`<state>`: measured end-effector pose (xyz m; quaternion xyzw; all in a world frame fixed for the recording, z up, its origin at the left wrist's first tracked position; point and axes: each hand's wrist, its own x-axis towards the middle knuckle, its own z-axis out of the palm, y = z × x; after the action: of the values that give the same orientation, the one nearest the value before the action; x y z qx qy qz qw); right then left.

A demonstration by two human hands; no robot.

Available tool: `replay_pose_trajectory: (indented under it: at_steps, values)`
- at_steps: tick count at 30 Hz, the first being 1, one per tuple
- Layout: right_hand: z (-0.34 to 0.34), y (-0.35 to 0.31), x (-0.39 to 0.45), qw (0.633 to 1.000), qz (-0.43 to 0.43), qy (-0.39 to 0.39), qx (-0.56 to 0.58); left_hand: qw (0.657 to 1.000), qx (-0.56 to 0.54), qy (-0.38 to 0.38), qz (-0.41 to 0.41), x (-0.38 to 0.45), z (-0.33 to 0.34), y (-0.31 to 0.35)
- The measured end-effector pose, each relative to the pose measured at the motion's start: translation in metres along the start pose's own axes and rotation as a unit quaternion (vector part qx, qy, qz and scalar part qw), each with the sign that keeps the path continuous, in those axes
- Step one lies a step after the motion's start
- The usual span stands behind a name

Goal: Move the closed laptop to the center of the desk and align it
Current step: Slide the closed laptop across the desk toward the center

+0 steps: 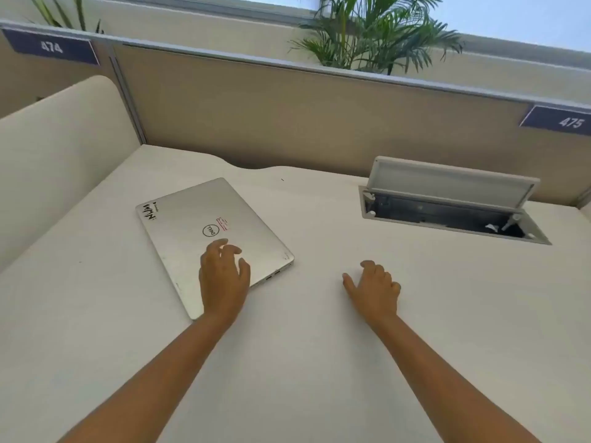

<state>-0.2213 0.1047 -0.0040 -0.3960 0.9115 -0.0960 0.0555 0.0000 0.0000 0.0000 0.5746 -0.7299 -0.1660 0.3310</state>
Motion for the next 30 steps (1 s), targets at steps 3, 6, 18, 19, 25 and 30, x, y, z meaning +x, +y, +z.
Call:
replay_pose_trajectory:
  at_steps: [3, 6, 18, 19, 25, 30]
  values:
    - [0.001, -0.022, 0.028, 0.995, -0.016, -0.064, 0.079, 0.988, -0.012, 0.052, -0.142, 0.024, -0.013, -0.016]
    - [0.006, -0.05, 0.056, 0.98, -0.032, -0.115, 0.16, 0.974, -0.024, 0.081, -0.211, 0.045, -0.021, -0.03]
    - [0.028, -0.169, 0.095, 0.946, -0.091, -0.218, 0.221, 0.871, -0.104, 0.051, -0.478, 0.1, -0.033, -0.078]
    - [0.032, -0.176, 0.098, 0.951, -0.091, -0.213, 0.203, 0.876, -0.105, 0.042, -0.47, 0.101, -0.034, -0.084]
    - [0.044, -0.2, 0.105, 0.962, -0.07, -0.217, 0.15, 0.908, -0.053, 0.044, -0.413, 0.098, -0.035, -0.097]
    - [0.043, -0.206, 0.112, 0.954, -0.035, -0.255, 0.151, 0.923, -0.002, 0.049, -0.381, 0.095, -0.035, -0.098]
